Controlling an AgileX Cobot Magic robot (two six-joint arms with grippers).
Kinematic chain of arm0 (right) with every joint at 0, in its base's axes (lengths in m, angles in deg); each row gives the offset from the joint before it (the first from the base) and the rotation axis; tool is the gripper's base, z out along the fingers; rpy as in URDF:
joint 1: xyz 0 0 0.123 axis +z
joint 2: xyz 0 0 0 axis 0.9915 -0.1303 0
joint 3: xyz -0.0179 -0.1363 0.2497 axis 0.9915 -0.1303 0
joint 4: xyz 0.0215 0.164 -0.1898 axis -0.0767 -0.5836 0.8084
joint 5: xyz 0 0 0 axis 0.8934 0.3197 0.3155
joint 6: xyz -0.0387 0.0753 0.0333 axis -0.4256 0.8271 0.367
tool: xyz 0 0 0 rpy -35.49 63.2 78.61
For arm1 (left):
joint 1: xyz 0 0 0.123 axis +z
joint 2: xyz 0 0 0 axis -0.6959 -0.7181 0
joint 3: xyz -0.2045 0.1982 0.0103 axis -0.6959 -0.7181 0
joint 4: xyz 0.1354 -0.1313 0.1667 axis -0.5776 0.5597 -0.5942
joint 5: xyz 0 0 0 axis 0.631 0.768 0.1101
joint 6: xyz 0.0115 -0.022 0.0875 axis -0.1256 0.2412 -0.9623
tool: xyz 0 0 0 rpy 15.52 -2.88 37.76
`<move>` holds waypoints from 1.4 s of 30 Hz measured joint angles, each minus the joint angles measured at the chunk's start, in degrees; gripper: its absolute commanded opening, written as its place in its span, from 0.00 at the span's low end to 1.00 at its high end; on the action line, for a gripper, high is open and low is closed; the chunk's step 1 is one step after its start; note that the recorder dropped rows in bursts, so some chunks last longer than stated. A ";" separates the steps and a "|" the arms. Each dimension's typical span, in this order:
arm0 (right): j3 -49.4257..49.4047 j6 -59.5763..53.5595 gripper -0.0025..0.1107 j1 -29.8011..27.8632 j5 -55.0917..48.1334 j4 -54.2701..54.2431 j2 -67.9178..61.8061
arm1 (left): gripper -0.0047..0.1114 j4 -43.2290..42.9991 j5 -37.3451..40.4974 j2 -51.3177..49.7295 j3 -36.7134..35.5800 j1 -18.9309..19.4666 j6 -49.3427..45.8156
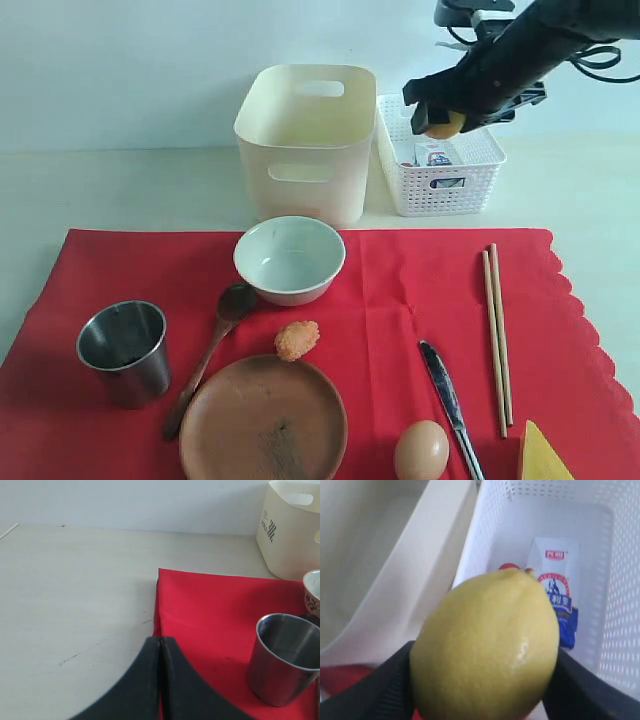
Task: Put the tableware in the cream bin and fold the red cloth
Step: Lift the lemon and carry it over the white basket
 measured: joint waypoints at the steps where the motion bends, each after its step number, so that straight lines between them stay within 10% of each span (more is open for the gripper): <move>1: 1.90 0.00 0.02 0.00 -0.11 0.00 -1.49 | 0.04 0.00 0.00 0.00 0.00 0.00 0.00; 12: 27.72 0.45 0.02 -3.31 -1.27 2.26 -20.33 | 0.04 0.00 0.00 0.00 0.00 0.00 0.00; 42: 30.13 2.94 0.23 -3.41 3.21 17.95 -24.47 | 0.04 0.00 0.00 0.00 0.00 0.00 0.00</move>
